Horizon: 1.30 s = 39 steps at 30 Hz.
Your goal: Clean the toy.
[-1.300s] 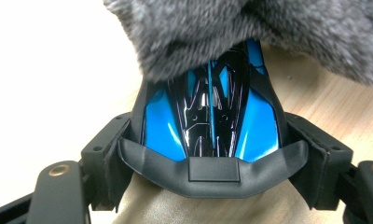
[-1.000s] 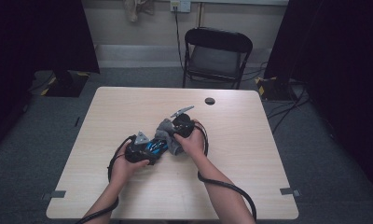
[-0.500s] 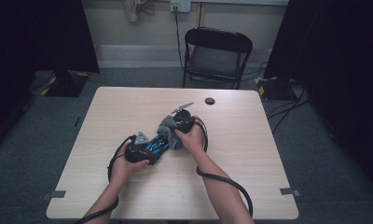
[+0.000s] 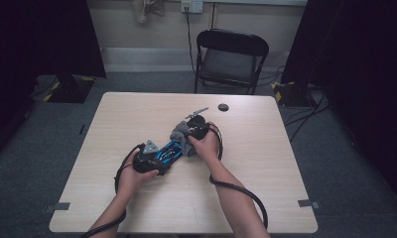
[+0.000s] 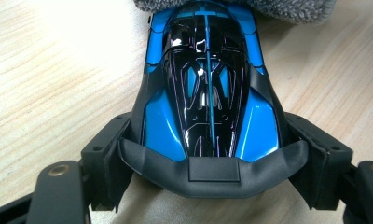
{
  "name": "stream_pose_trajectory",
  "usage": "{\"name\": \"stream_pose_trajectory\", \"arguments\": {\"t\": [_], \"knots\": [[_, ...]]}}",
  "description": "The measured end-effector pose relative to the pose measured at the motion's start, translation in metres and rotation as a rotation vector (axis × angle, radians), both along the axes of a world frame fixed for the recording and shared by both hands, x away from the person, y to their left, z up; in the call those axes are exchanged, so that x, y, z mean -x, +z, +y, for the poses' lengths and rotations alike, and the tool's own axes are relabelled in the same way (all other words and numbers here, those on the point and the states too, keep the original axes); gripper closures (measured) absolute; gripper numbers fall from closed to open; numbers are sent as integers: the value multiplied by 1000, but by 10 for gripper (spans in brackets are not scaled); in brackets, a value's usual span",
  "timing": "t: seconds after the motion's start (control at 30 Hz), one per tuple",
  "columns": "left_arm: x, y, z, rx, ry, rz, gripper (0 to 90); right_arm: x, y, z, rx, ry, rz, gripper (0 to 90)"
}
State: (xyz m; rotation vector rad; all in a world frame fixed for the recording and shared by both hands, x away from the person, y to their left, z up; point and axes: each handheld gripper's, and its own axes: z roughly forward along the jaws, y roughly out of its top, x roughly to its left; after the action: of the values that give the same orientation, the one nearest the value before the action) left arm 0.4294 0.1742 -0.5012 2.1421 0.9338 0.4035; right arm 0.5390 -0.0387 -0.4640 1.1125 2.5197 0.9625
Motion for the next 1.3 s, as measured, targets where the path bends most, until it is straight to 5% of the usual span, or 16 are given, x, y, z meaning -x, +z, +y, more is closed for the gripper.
{"name": "stream_pose_trajectory", "arguments": {"t": [0.67, 1.3], "knots": [[0, 0, 0, 4, 2, 3, 241, -4, -9, -28, -18, -81, 18, 773], [0, 0, 0, 2, 1, 1, 241, 27, 0, -71, -38, -90, 11, 767]]}}
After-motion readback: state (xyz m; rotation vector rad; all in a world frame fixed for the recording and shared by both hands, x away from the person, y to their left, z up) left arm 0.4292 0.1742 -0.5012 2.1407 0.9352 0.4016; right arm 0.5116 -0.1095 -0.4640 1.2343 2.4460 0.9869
